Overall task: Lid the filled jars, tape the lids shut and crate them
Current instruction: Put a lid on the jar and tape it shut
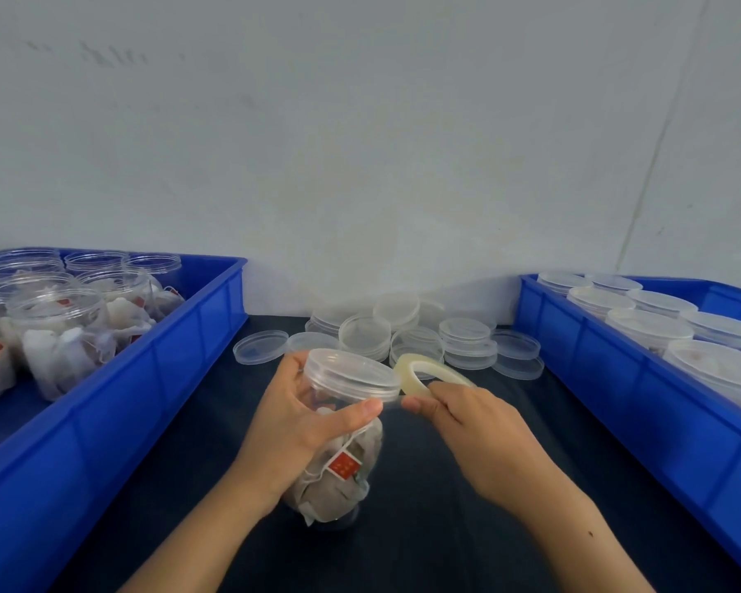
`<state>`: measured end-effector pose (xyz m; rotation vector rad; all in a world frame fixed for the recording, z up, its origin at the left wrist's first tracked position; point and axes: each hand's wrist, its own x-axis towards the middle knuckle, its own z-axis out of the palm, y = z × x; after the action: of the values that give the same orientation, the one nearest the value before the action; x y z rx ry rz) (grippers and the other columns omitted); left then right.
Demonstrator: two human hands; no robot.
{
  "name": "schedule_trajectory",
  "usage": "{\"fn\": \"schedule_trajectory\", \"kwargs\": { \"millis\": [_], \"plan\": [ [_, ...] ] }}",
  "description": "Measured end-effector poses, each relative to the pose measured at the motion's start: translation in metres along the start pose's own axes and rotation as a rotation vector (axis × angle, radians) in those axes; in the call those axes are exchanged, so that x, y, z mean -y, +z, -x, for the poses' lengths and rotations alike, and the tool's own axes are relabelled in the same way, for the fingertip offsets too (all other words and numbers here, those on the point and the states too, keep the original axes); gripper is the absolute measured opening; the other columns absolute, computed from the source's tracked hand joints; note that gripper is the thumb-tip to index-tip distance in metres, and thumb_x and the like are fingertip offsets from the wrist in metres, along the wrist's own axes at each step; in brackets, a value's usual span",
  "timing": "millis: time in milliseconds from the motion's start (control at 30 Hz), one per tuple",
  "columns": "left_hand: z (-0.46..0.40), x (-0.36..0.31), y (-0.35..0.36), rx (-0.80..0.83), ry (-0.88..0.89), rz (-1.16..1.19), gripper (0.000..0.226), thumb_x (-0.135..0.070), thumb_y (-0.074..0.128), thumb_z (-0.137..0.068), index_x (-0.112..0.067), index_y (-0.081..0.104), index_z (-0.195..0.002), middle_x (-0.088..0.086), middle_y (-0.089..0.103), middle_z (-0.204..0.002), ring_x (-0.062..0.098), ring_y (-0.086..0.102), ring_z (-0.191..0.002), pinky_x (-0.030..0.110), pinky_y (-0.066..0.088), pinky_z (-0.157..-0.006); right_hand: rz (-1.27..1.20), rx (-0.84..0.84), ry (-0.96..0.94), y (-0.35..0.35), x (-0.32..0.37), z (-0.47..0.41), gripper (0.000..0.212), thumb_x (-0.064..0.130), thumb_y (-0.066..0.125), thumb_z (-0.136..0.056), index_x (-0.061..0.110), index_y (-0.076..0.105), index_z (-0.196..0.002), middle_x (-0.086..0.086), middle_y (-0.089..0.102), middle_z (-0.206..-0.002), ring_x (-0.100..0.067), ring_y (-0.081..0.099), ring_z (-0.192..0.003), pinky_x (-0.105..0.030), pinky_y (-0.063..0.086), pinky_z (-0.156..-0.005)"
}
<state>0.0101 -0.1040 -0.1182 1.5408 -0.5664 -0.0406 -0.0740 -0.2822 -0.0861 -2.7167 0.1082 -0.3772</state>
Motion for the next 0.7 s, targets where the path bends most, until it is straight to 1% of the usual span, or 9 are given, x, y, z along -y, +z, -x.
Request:
{"fn": "schedule_trajectory", "kwargs": {
  "millis": [100,167,267,433,500,567,600,633,700],
  "plan": [
    [0.0,0.002,-0.001,0.01,0.001,0.003,0.089,-0.043,0.096,-0.043,-0.033,0.045,-0.115,-0.015,0.068,-0.103,-0.007,0.064,-0.096,0.007,0.05,-0.068,-0.021,0.014,-0.013,0.004,-0.001,-0.001,0.062,0.068,0.021,-0.088,0.013,0.049,-0.08,0.003,0.047,-0.07,-0.021,0.05,-0.073,-0.035,0.043,-0.071],
    [0.0,0.004,-0.005,0.014,-0.008,0.015,0.093,-0.042,0.095,-0.04,-0.035,0.04,-0.115,-0.01,0.068,-0.105,-0.003,0.065,-0.099,0.009,0.052,-0.071,-0.027,0.03,-0.012,0.005,0.0,-0.001,0.065,0.07,0.019,-0.082,0.011,0.046,-0.078,0.002,0.047,-0.071,-0.022,0.049,-0.075,-0.037,0.042,-0.072],
    [0.002,0.005,-0.009,0.065,-0.005,0.022,0.092,-0.046,0.084,-0.039,-0.035,0.035,-0.116,-0.022,0.068,-0.101,-0.002,0.065,-0.1,0.01,0.052,-0.071,-0.012,0.04,-0.016,0.007,0.003,-0.001,0.065,0.072,0.016,-0.079,0.013,0.043,-0.075,0.002,0.045,-0.069,-0.018,0.043,-0.068,-0.036,0.04,-0.066],
    [0.009,0.001,-0.007,0.02,0.083,-0.018,0.066,-0.05,0.077,-0.061,-0.029,0.046,-0.115,-0.027,0.06,-0.106,-0.007,0.06,-0.103,0.006,0.049,-0.073,-0.002,0.027,0.029,0.014,0.009,0.001,0.057,0.07,0.013,-0.08,0.019,0.035,-0.066,0.005,0.04,-0.063,-0.013,0.036,-0.058,-0.027,0.031,-0.054],
    [0.013,0.002,-0.005,-0.043,0.145,-0.104,0.06,-0.058,0.069,-0.067,-0.033,0.05,-0.119,-0.027,0.053,-0.113,-0.006,0.056,-0.11,0.014,0.051,-0.084,-0.002,0.014,0.04,0.017,0.012,0.002,0.059,0.07,0.013,-0.081,0.018,0.035,-0.065,0.004,0.04,-0.062,-0.013,0.036,-0.057,-0.027,0.03,-0.053],
    [0.018,0.003,-0.001,-0.095,0.164,-0.172,0.079,-0.067,0.063,-0.065,-0.039,0.041,-0.136,-0.025,0.048,-0.131,-0.004,0.049,-0.122,0.024,0.045,-0.1,0.01,-0.007,0.039,0.02,0.016,0.004,0.06,0.07,0.01,-0.079,0.017,0.034,-0.064,0.004,0.041,-0.061,-0.013,0.036,-0.056,-0.027,0.03,-0.052],
    [0.019,0.003,0.001,-0.115,0.16,-0.209,0.094,-0.072,0.065,-0.061,-0.04,0.032,-0.144,-0.025,0.046,-0.137,-0.006,0.045,-0.126,0.022,0.041,-0.103,0.009,-0.019,0.034,0.022,0.018,0.005,0.061,0.07,0.011,-0.081,0.017,0.034,-0.063,0.004,0.04,-0.06,-0.013,0.035,-0.055,-0.026,0.029,-0.051],
    [0.02,0.003,0.003,-0.133,0.162,-0.249,0.105,-0.075,0.068,-0.056,-0.041,0.026,-0.146,-0.028,0.045,-0.137,-0.009,0.043,-0.126,0.016,0.039,-0.101,0.011,-0.031,0.027,0.024,0.02,0.006,0.06,0.069,0.014,-0.086,0.017,0.034,-0.062,0.005,0.04,-0.059,-0.012,0.033,-0.053,-0.025,0.028,-0.049],
    [0.018,0.003,0.004,-0.17,0.182,-0.288,0.108,-0.077,0.075,-0.048,-0.042,0.032,-0.141,-0.031,0.051,-0.126,-0.014,0.046,-0.118,0.007,0.04,-0.092,0.039,-0.051,0.004,0.028,0.023,0.007,0.054,0.06,0.025,-0.095,0.018,0.035,-0.063,0.005,0.041,-0.059,-0.013,0.034,-0.051,-0.024,0.026,-0.047]
  ]
}}
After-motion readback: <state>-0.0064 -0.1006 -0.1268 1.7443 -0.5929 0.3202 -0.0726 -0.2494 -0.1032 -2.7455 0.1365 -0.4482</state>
